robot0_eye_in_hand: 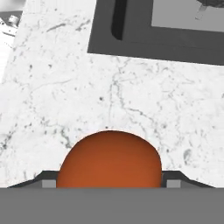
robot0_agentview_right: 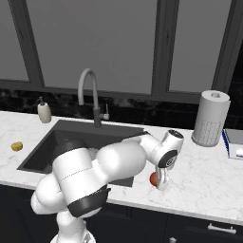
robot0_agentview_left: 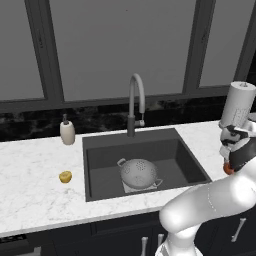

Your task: Put the colander in the sink, put the orange, kiwi in the colander, and turn on the sink faucet and pour water over the colander.

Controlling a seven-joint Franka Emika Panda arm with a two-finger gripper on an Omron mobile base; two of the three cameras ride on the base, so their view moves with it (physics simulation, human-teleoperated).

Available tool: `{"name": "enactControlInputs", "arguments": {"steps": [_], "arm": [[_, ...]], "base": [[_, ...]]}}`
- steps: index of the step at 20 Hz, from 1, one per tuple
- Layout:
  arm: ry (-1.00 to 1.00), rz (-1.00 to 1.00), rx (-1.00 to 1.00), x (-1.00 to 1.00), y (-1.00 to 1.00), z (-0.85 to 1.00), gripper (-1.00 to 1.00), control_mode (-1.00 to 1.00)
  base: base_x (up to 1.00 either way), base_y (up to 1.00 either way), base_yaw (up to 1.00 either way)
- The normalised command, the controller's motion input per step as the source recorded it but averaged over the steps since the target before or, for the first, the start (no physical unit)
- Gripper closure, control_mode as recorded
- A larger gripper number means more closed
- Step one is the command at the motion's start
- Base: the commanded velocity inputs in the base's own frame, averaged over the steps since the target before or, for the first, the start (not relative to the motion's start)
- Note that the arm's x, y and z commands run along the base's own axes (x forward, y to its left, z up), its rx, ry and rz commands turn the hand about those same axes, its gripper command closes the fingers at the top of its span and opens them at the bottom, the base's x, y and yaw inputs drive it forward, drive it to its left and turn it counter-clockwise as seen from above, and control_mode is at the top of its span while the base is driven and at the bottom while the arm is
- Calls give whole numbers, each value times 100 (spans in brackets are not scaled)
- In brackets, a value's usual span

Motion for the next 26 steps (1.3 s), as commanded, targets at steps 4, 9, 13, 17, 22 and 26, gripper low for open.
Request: {"name": "enactControlInputs", "arguments": {"steps": [4,9,13,17,22,26], "arm": [[-7,4,11,-3,21,53,100,-100],[-6,3,8,0,59,48,100,-100],[-14,0,2,24,86,4,100,-100],[-5,0,2,42,94,1,100,-100],[-5,0,0,47,99,0,100,-100],[0,0,9,52,81,0,100,-100]], "base": [[0,0,0],[0,0,0],[0,0,0],[0,0,0],[0,0,0],[0,0,0]]}}
